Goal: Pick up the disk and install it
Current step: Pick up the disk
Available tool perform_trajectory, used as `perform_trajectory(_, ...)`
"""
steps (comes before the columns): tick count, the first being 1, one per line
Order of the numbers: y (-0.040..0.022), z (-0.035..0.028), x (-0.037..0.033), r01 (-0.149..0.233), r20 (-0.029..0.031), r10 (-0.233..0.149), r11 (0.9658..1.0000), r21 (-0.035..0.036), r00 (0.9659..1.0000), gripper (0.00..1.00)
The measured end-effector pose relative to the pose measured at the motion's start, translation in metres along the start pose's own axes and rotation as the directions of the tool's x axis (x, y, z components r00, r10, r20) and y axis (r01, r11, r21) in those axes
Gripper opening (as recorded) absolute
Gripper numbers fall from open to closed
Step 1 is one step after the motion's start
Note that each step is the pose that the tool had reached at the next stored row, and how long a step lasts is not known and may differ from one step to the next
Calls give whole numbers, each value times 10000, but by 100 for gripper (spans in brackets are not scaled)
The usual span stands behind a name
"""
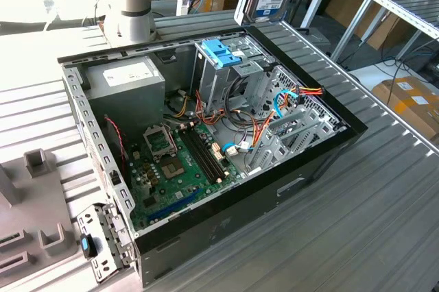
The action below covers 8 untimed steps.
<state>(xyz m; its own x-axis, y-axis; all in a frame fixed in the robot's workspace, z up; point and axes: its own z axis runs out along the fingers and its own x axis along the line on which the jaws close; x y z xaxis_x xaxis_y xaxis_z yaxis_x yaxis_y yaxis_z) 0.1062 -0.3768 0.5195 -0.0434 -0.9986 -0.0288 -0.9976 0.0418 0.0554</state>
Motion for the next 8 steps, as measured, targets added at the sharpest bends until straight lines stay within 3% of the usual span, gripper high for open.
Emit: perform_trajectory(8, -114, -6, -5, 0, 1, 0, 10000, 0, 10000, 37)
